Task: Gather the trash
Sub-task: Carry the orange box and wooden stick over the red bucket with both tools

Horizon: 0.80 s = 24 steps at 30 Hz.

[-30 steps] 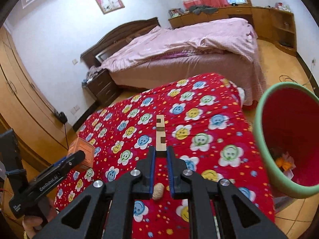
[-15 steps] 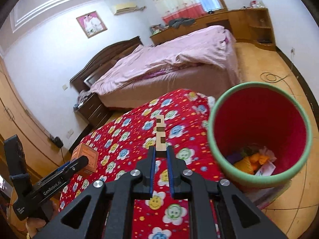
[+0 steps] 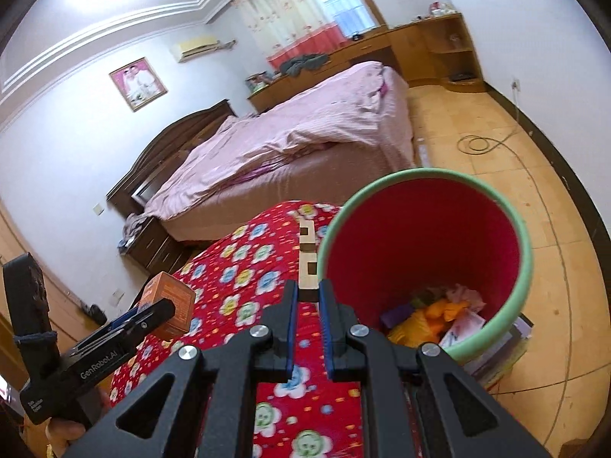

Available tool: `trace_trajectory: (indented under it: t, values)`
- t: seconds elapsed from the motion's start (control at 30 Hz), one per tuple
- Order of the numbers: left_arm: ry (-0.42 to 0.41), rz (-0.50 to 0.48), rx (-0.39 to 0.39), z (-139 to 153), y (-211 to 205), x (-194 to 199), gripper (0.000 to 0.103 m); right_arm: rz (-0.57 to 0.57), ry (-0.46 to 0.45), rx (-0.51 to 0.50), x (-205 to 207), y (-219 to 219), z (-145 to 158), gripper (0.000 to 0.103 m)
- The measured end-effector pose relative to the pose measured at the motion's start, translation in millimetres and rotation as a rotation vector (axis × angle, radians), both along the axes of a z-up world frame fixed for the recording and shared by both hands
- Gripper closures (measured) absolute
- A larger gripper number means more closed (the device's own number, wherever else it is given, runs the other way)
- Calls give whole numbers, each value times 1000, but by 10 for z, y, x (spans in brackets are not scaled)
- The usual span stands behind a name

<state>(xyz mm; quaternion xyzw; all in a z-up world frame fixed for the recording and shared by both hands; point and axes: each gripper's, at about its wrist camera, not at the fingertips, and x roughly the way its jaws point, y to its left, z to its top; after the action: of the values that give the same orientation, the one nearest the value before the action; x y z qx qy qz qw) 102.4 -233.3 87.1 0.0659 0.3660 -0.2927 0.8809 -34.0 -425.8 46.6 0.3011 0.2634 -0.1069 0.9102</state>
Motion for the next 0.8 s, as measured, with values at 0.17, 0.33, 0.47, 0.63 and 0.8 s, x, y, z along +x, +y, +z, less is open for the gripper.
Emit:
trace_trajectory:
  t: [0.17,0.33,0.47,0.63,0.8]
  values:
    - [22,-52,0,-97,-289,-6,52,-40,15,17,-58,-204,-95,90]
    - [44,-101,13,-237,-581,-24,52,-81,37,22,-102,-394,-197,90]
    - [64,-140,24,-341,-794,-39,52,-112,61,21,-119,-551,-289,90]
    - [82,-179,32,-452,-1031,-62,52,-134,84,22,-140,-693,-407,90]
    - [100,-197,32,-533,-1174,-69,52,-143,87,48,-166,-811,-505,90]
